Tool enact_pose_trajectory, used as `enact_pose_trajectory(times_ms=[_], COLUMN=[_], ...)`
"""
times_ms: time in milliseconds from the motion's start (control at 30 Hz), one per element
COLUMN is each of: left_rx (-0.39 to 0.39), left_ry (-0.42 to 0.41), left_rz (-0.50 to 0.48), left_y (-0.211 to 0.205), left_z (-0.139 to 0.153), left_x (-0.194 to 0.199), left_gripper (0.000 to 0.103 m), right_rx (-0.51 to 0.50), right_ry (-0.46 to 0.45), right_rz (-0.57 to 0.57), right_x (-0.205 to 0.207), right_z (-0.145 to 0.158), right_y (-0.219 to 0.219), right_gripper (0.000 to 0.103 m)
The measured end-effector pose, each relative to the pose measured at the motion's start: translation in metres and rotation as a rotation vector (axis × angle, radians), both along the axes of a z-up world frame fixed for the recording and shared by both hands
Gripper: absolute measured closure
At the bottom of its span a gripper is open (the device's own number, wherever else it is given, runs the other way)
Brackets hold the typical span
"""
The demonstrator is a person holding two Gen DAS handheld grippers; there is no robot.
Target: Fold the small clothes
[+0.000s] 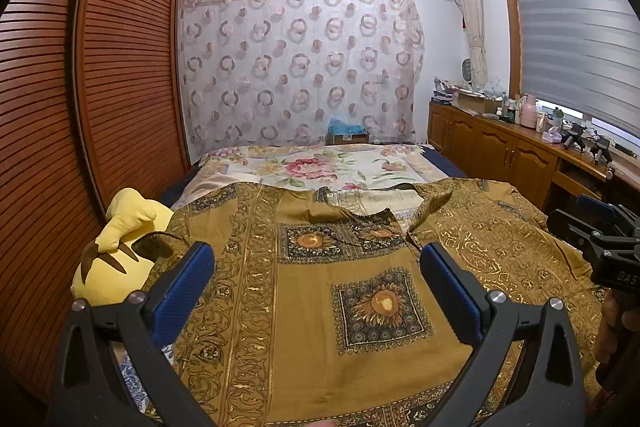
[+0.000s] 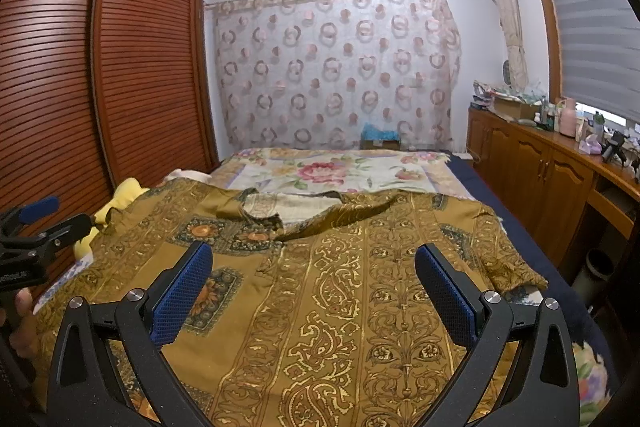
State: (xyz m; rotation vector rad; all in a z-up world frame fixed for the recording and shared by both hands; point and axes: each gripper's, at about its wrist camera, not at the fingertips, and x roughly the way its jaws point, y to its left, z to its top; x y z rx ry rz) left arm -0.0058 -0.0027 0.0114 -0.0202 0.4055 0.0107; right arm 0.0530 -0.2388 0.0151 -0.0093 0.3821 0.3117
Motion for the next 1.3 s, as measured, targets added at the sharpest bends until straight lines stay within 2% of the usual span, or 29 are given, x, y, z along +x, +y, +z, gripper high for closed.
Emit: enact_pose_trajectory(times_ms=[1300], left_rx=[0.009], left_ry=[-0.007], left_rz=[0.000], left_y=[0.0003], left_z=[0.0031], left_x=[-0.0022], left_gripper=[0.000], right_rx=[0.000], right_ry=[-0.002], right_rz=[-0.002], right_x=[0.0000], right_z=[-0.0022], right_y=[-0.0008], right_gripper=[0.000])
